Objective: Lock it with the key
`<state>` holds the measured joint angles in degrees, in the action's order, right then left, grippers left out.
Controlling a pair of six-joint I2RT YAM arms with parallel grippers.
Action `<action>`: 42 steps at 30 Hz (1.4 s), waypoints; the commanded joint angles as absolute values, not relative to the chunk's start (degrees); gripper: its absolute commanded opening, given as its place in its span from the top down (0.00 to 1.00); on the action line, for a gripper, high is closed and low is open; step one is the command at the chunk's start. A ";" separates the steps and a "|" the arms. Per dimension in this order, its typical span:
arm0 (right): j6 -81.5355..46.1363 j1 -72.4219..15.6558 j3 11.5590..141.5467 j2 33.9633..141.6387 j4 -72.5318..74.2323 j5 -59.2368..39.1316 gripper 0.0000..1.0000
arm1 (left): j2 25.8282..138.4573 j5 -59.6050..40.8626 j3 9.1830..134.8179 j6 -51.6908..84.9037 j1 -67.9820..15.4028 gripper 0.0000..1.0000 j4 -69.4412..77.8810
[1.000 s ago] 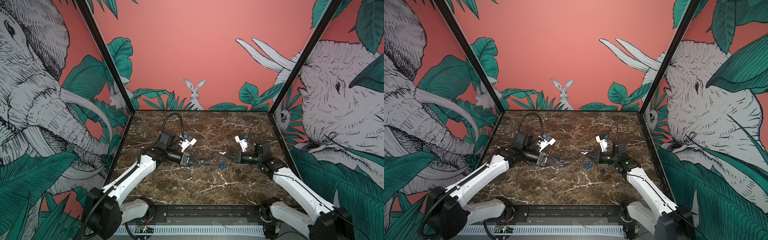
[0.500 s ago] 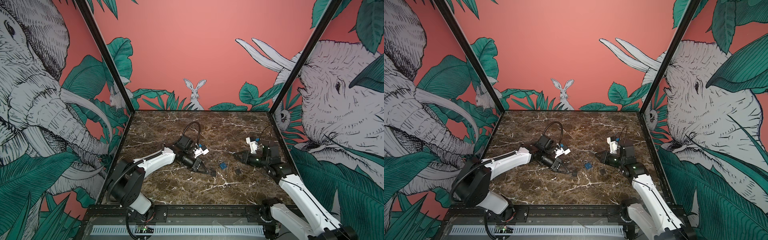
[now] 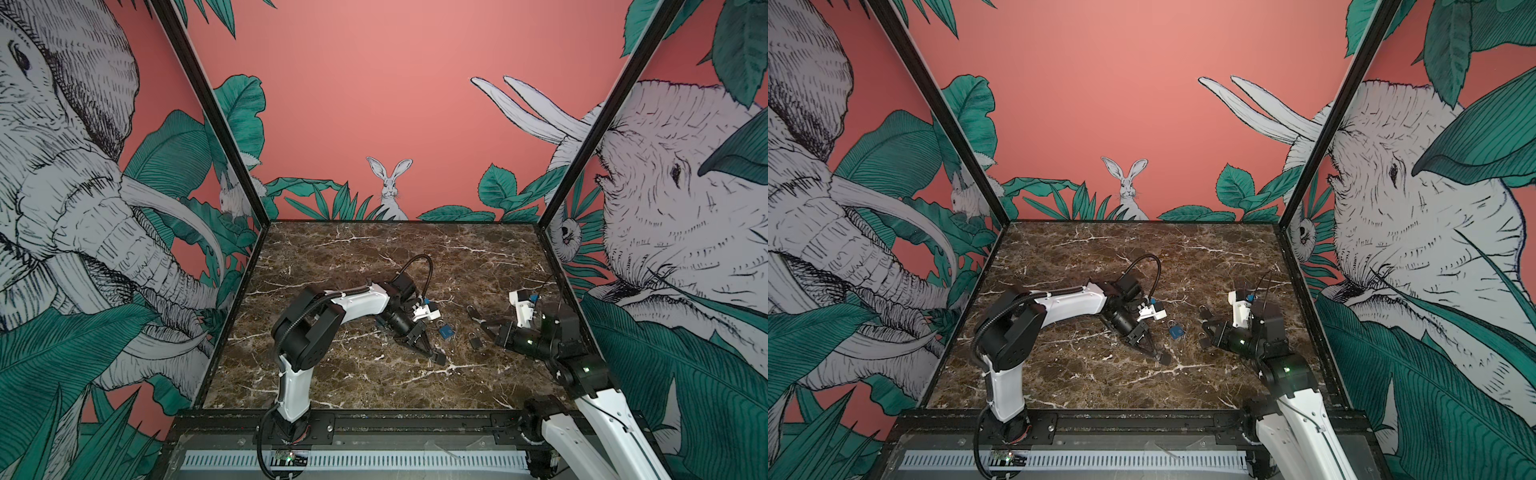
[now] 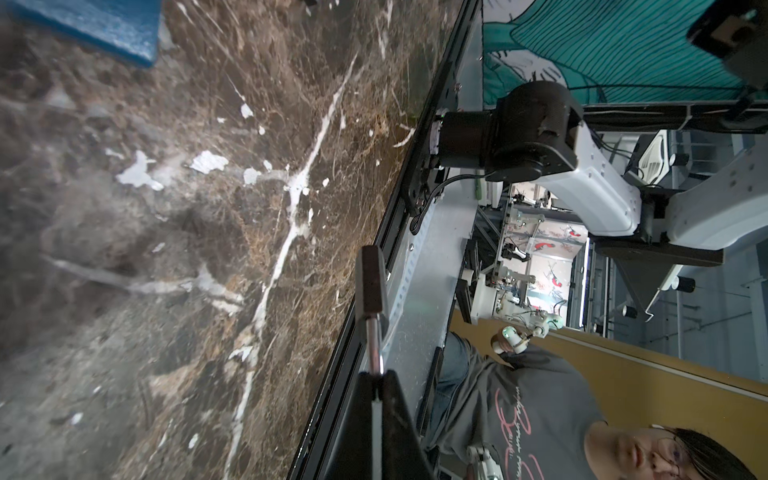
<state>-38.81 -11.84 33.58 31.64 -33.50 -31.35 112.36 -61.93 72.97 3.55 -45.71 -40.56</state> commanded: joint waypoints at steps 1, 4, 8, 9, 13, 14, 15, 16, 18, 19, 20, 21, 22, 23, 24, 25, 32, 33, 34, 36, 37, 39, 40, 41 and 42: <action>-39.81 -11.51 31.77 28.96 -36.48 -30.31 1.00 | 114.53 -62.21 76.78 -3.06 -46.60 1.00 -49.40; -39.64 -11.51 30.57 27.23 -38.10 -30.02 1.00 | 117.23 -62.06 79.59 -5.01 -47.10 1.00 -52.57; -39.58 -11.50 29.10 25.84 -38.64 -30.08 1.00 | 120.42 -61.80 82.62 -7.11 -47.80 1.00 -56.29; -39.43 -11.52 29.09 25.77 -38.84 -29.89 1.00 | 121.35 -61.95 83.38 -7.68 -47.97 1.00 -57.13; -38.17 -11.50 29.35 26.60 -39.04 -29.71 1.00 | 123.93 -61.57 85.35 -8.16 -48.40 1.00 -58.25; -37.91 -11.51 29.36 27.08 -38.87 -29.95 1.00 | 124.46 -61.04 85.76 -8.00 -48.51 1.00 -58.24; -37.61 -11.49 29.30 27.65 -38.72 -30.35 1.00 | 124.98 -60.74 86.10 -7.87 -48.69 1.00 -58.34; -37.34 -11.56 29.29 28.09 -38.66 -30.67 1.00 | 125.46 -60.82 86.47 -8.02 -48.76 1.00 -58.57; -37.10 -11.50 29.25 28.65 -38.28 -30.76 1.00 | 126.50 -60.38 87.46 -8.14 -49.08 1.00 -59.25; -37.11 -11.50 29.18 28.76 -38.08 -30.69 1.00 | 126.83 -60.10 87.91 -8.24 -49.21 1.00 -59.49; -37.11 -11.50 29.11 28.81 -37.75 -30.67 1.00 | 127.20 -59.60 88.36 -8.12 -49.26 1.00 -59.76; -37.20 -11.49 29.12 28.82 -37.45 -30.61 1.00 | 127.39 -58.92 88.72 -7.81 -49.31 1.00 -59.85; -37.27 -11.52 29.06 28.83 -37.10 -30.61 1.00 | 127.52 -58.44 88.98 -7.67 -49.31 1.00 -59.87; -37.44 -11.45 29.00 29.04 -36.86 -30.62 1.00 | 127.68 -57.76 89.35 -7.49 -49.31 1.00 -60.03; -37.40 -11.51 28.92 29.20 -36.67 -30.75 1.00 | 127.70 -57.10 89.59 -7.15 -49.31 0.96 -60.00; -37.37 -11.51 28.92 29.34 -36.58 -30.85 1.00 | 127.74 -56.70 89.80 -7.18 -49.31 0.94 -60.11; -37.14 -11.47 28.71 29.71 -36.71 -31.33 1.00 | 126.70 -51.64 90.31 -3.24 -49.33 0.78 -56.24; -37.07 -11.51 28.57 29.77 -36.74 -31.29 1.00 | 126.44 -50.71 90.41 -2.42 -49.31 0.74 -55.51; -37.02 -11.51 28.52 29.80 -36.74 -31.37 1.00 | 126.18 -49.93 90.43 -1.75 -49.31 0.72 -54.87; -36.96 -11.51 28.37 29.80 -36.89 -31.49 1.00 | 125.41 -48.40 90.53 -0.54 -49.28 0.72 -53.60; -36.88 -11.49 28.28 29.79 -36.99 -31.38 1.00 | 124.72 -47.26 90.44 0.44 -49.23 0.71 -52.59; -36.70 -11.50 28.10 29.81 -37.33 -31.04 1.00 | 123.26 -45.72 90.24 1.82 -49.09 0.70 -50.89; -36.69 -11.56 28.12 29.80 -37.43 -30.98 1.00 | 122.26 -44.49 89.94 3.03 -48.92 0.69 -49.61; -36.63 -11.50 27.99 29.83 -37.57 -30.77 1.00 | 121.32 -43.86 89.72 3.76 -48.77 0.69 -48.74; -36.48 -11.52 28.00 29.80 -37.74 -30.64 1.00 | 120.66 -42.69 89.65 4.58 -48.54 0.69 -48.16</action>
